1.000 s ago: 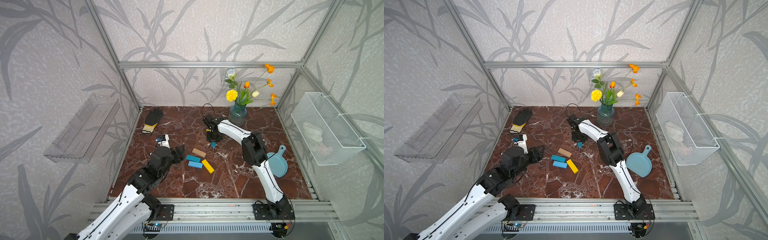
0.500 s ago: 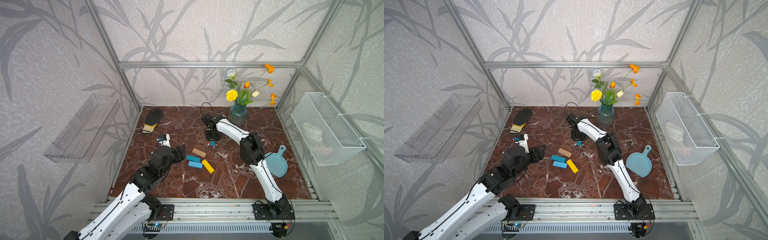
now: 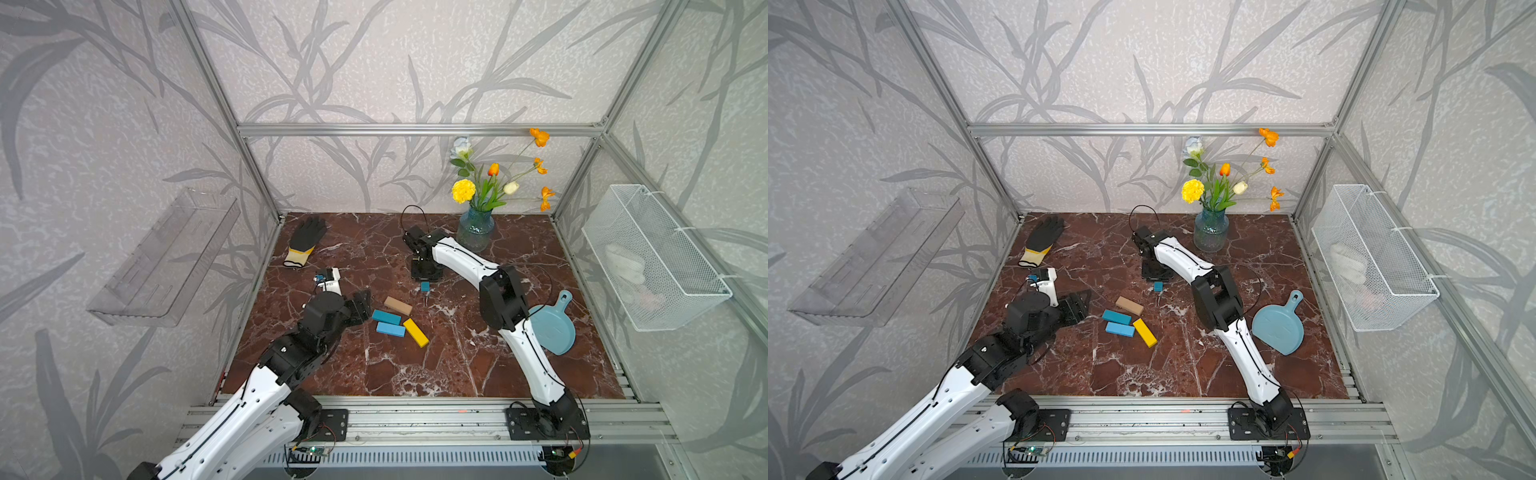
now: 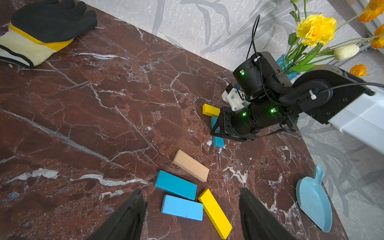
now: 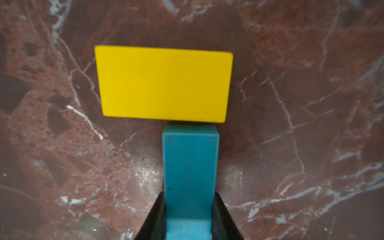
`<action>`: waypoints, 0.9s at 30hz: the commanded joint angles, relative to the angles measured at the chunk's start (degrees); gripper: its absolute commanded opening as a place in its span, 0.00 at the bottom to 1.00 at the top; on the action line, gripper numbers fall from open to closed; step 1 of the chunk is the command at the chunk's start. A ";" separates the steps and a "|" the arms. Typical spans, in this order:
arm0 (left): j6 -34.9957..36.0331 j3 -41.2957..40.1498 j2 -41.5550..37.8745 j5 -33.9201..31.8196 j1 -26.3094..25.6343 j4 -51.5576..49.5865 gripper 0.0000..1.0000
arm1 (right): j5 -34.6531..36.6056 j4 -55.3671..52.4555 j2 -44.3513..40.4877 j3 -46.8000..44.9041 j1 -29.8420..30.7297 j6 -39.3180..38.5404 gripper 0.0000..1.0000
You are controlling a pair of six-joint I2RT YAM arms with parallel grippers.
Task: Assemble a giraffe with building blocks
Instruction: Assemble the building block at the center of the board.
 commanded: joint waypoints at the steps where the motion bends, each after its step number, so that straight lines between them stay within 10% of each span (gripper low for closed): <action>1: 0.98 1.12 -0.21 0.09 -0.16 0.77 0.73 | 2.43 -1.18 3.12 -0.34 -0.91 0.34 0.21; 27: 1.47 1.03 0.13 -0.93 -0.19 1.14 0.73 | 1.68 -1.82 5.76 3.43 -1.61 0.00 0.21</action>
